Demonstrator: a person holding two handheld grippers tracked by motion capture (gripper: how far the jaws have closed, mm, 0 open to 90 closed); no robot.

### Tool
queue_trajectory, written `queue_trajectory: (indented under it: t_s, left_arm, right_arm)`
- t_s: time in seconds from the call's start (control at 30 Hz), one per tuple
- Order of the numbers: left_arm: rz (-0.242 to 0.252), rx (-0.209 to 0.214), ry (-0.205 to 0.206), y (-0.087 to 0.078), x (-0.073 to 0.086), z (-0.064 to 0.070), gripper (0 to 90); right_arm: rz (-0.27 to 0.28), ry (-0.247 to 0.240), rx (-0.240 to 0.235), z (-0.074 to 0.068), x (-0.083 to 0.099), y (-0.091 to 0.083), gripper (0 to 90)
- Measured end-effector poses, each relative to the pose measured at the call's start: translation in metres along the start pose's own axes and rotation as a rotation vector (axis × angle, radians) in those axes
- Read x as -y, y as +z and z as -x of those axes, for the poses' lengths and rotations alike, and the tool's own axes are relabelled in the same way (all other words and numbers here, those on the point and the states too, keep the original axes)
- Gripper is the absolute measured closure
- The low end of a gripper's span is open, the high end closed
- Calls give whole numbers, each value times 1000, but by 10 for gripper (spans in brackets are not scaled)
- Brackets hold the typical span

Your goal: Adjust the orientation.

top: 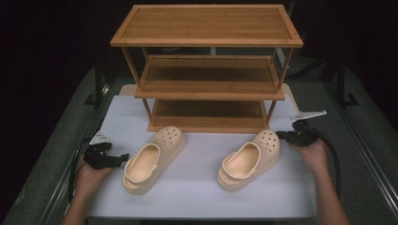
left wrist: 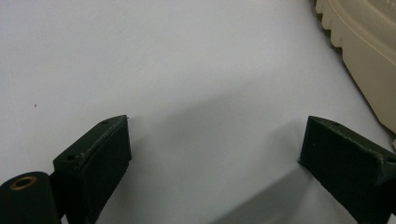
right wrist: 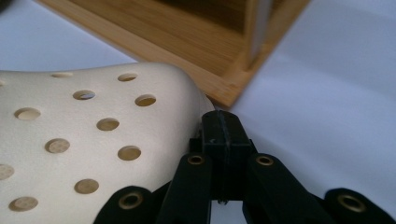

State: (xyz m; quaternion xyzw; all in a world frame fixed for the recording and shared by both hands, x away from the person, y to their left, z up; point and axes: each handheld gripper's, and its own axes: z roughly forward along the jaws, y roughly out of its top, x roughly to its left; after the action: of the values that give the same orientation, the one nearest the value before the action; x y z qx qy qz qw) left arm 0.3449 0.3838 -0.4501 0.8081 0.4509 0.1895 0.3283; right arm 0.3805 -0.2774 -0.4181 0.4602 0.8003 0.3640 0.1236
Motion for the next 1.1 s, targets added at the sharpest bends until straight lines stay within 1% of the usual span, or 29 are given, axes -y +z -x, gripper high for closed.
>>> queue_trajectory:
  t_s: [0.07, 0.1, 0.13, 0.2, 0.23, 0.27, 0.33, 0.37, 0.43, 0.47, 0.53, 0.57, 0.6, 0.63, 0.67, 0.7, 0.73, 0.77, 0.83, 0.87, 0.93, 0.97, 1.0, 1.03, 1.07, 1.1]
  left_arm:
    - [0, 1, 0, 0, 0, 0, 78]
    - [0, 1, 0, 0, 0, 0, 78]
    - [0, 0, 0, 0, 0, 0, 78]
    - [0, 0, 0, 0, 0, 0, 78]
    - [0, 0, 0, 0, 0, 0, 78]
    - [0, 1, 0, 0, 0, 0, 78]
    - [0, 1, 0, 0, 0, 0, 78]
    - [0, 0, 0, 0, 0, 0, 78]
    - [0, 0, 0, 0, 0, 0, 78]
    - [0, 0, 0, 0, 0, 0, 78]
    - [0, 1, 0, 0, 0, 0, 78]
    - [0, 1, 0, 0, 0, 0, 78]
    - [0, 1, 0, 0, 0, 0, 78]
    - [0, 1, 0, 0, 0, 0, 78]
    - [0, 0, 0, 0, 0, 0, 78]
    - [0, 0, 0, 0, 0, 0, 78]
    - [0, 0, 0, 0, 0, 0, 78]
    - [0, 0, 0, 0, 0, 0, 78]
    - [0, 0, 0, 0, 0, 0, 78]
    - [0, 0, 0, 0, 0, 0, 78]
    - [0, 0, 0, 0, 0, 0, 78]
    - [0, 0, 0, 0, 0, 0, 78]
    - [0, 0, 0, 0, 0, 0, 78]
    - [0, 0, 0, 0, 0, 0, 78]
    - [0, 0, 0, 0, 0, 0, 78]
    - [0, 0, 0, 0, 0, 0, 78]
  right_arm:
    - [-2, -7, -14, -6, -1, 2, 899]
    - [-2, -7, -14, -6, -1, 2, 899]
    - [-4, -21, -30, -13, -2, 4, 899]
    - [-5, -29, -39, -20, -3, 6, 899]
    - [-5, -29, -39, -20, -3, 6, 899]
    - [-8, -44, -58, -27, -3, 7, 899]
    - [-12, -55, -54, -33, -3, 8, 899]
    - [-10, -61, -42, -35, -3, 8, 899]
    - [-8, -60, -37, -35, -3, 7, 899]
    - [8, -35, -52, -36, -2, 1, 899]
    - [22, -30, -62, -38, 1, -5, 899]
    - [22, -30, -62, -38, 1, -5, 899]
    - [33, -15, -63, -43, 8, -13, 899]
    - [33, -15, -63, -43, 8, -13, 899]
    - [24, -25, -46, -50, 17, -19, 898]
    - [12, -24, -44, -54, 21, -22, 898]
    - [12, -24, -44, -54, 21, -22, 898]
    - [26, -30, -34, -61, 30, -28, 898]
    - [-2, -31, -41, -69, 37, -33, 898]
    - [-12, -39, -41, -72, 40, -34, 898]
    - [-6, -47, -49, -79, 48, -36, 898]
    - [-2, -43, -59, -81, 51, -35, 898]
    - [-2, -43, -59, -81, 51, -35, 898]
    - [-11, -42, -71, -83, 53, -33, 898]
    - [-30, -47, -76, -85, 54, -29, 898]
    - [-34, -48, -82, -86, 54, -26, 899]
